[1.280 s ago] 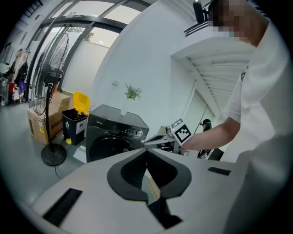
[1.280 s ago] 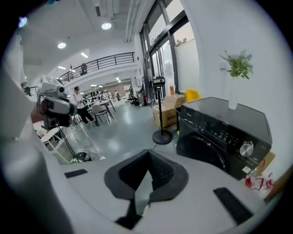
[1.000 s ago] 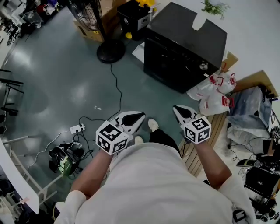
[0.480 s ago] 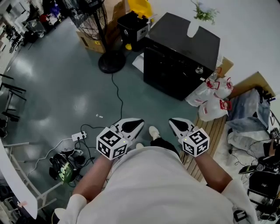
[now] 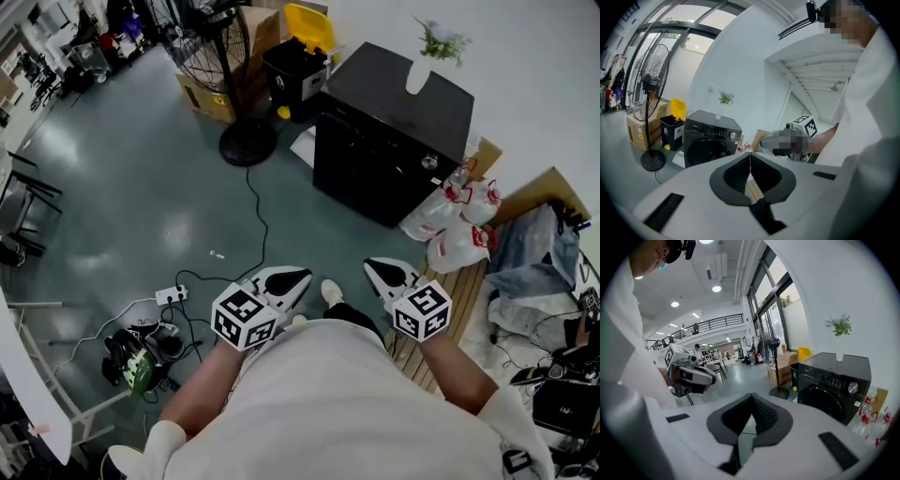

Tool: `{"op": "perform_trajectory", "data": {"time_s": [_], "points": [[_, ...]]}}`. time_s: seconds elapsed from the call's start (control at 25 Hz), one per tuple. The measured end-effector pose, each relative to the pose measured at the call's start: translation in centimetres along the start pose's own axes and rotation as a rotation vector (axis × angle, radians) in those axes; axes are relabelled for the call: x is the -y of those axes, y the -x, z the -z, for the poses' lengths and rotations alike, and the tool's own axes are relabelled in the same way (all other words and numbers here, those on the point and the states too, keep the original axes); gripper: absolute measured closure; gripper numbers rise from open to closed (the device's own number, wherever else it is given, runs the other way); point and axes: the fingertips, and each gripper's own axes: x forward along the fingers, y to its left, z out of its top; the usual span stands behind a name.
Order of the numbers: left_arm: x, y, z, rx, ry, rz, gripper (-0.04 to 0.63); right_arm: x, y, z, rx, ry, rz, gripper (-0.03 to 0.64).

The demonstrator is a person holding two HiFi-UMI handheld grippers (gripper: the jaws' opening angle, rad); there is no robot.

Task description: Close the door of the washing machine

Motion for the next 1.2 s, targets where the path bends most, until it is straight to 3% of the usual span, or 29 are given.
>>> {"op": "perform_trajectory", "data": {"time_s": [1.2], "points": [[1.1, 0.4, 0.6, -0.001, -0.003, 0.029, 0.577, -1.5, 1.7, 0.0, 0.010, 0.014, 0.017, 0.609]]}}
